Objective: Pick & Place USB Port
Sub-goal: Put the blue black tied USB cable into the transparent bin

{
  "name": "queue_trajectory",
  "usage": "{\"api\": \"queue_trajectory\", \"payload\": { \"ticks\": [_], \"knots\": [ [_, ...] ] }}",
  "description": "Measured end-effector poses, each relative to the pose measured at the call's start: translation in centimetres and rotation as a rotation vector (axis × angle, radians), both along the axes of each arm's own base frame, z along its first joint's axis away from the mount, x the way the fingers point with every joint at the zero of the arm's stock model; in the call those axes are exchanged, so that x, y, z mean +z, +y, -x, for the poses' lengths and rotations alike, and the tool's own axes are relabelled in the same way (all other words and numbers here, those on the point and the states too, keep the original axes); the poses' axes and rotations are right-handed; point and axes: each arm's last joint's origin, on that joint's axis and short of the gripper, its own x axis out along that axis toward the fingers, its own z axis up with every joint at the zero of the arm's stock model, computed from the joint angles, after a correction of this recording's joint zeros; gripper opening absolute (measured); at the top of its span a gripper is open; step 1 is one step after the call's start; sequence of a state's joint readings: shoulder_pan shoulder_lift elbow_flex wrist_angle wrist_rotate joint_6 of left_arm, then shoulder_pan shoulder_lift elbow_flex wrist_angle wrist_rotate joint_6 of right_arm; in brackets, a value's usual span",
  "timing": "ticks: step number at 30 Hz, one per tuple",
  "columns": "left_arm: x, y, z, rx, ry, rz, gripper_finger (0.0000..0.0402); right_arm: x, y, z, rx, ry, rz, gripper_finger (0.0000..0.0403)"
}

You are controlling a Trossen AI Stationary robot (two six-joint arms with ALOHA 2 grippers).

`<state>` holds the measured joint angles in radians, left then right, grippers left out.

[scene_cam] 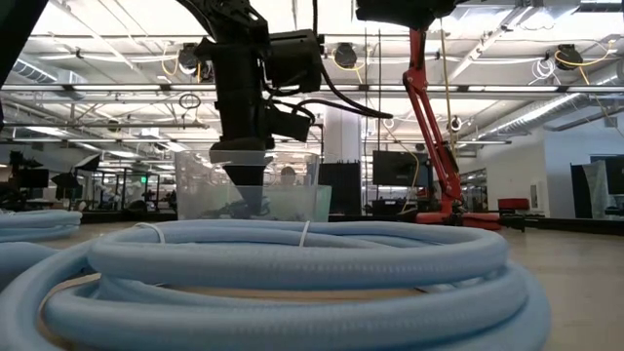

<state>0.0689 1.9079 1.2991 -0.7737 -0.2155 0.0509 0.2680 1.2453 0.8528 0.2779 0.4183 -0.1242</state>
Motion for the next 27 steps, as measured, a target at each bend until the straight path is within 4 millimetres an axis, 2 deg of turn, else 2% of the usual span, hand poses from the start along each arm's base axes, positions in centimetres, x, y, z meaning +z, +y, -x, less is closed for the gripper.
{"api": "queue_trajectory", "payload": {
  "ticks": [12, 27],
  "knots": [
    [2.4, 0.0, 1.4, 0.068, -0.003, -0.038, 0.0002, 0.0, 0.0, 0.0, 0.000, 0.000, -0.004, 0.0196],
    [2.3, -0.3, 1.7, 0.074, 0.026, 0.083, 0.0004, 0.0, 0.0, 0.0, 0.000, 0.003, -0.003, 0.0196]
  ]
}}
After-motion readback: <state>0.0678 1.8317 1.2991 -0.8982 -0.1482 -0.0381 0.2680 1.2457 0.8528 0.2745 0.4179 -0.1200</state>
